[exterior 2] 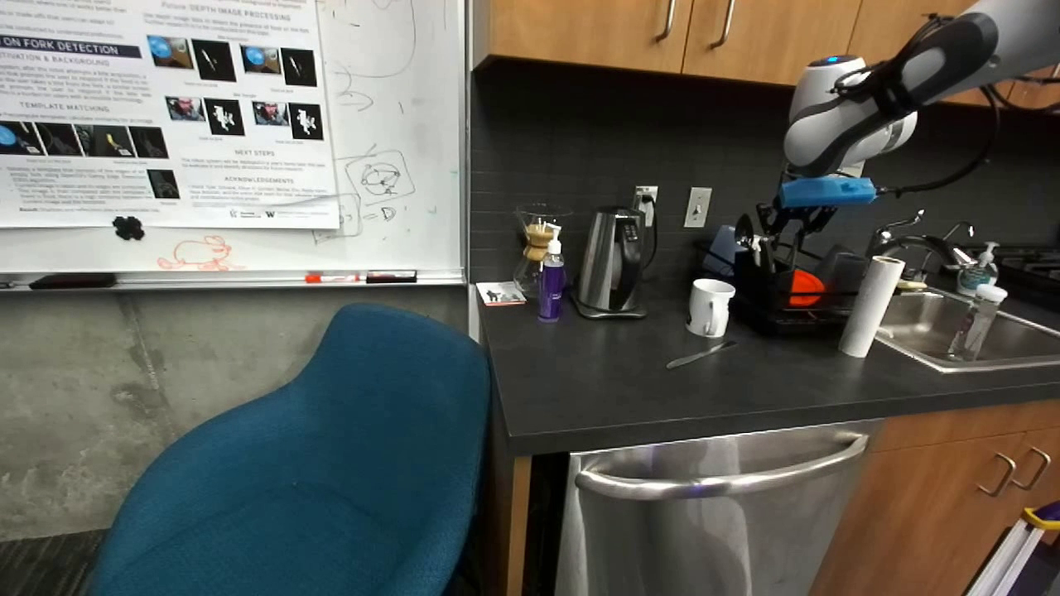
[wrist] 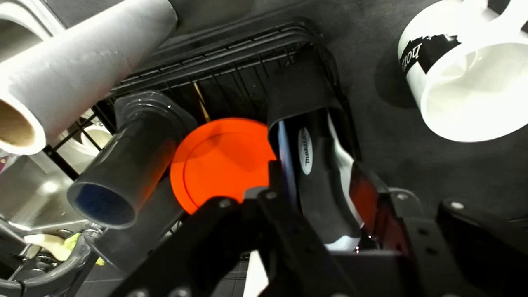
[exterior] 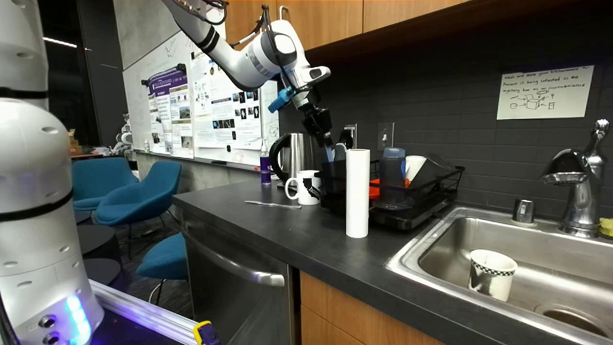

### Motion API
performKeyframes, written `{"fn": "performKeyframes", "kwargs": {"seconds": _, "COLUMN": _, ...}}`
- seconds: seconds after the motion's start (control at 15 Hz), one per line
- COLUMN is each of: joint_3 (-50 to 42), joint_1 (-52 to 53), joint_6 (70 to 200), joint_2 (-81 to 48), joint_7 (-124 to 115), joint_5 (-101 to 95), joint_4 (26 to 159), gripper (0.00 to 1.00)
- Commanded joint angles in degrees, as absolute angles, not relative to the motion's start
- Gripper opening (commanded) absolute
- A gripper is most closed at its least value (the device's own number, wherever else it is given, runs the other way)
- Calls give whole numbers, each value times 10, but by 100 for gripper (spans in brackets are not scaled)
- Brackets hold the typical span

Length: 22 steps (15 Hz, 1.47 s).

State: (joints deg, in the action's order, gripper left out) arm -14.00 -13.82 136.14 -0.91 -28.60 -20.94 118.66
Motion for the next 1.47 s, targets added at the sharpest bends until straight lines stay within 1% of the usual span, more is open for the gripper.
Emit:
{"fn": "performKeyframes", "kwargs": {"seconds": 0.0, "joint_3": -140, "joint_1": -137, "joint_6": 1350, "joint_2": 5, "joint_7": -270, "joint_5": -201, "joint_4": 1190, "gripper": 15}}
{"fn": "performKeyframes", "kwargs": {"seconds": 0.13, "joint_3": -140, "joint_1": -137, "joint_6": 1349, "joint_2": 7, "joint_7": -266, "joint_5": -199, "joint_4": 1189, "gripper": 1}}
{"fn": "performKeyframes", "kwargs": {"seconds": 0.2, "joint_3": -140, "joint_1": -137, "joint_6": 1348, "joint_2": 9, "joint_7": -264, "joint_5": -200, "joint_4": 1189, "gripper": 0}}
{"fn": "performKeyframes", "kwargs": {"seconds": 0.67, "joint_3": -136, "joint_1": -139, "joint_6": 1329, "joint_2": 56, "joint_7": -238, "joint_5": -200, "joint_4": 1202, "gripper": 2}}
{"fn": "performKeyframes", "kwargs": {"seconds": 1.4, "joint_3": -112, "joint_1": -132, "joint_6": 1327, "joint_2": 198, "joint_7": -120, "joint_5": -130, "joint_4": 1267, "gripper": 2}}
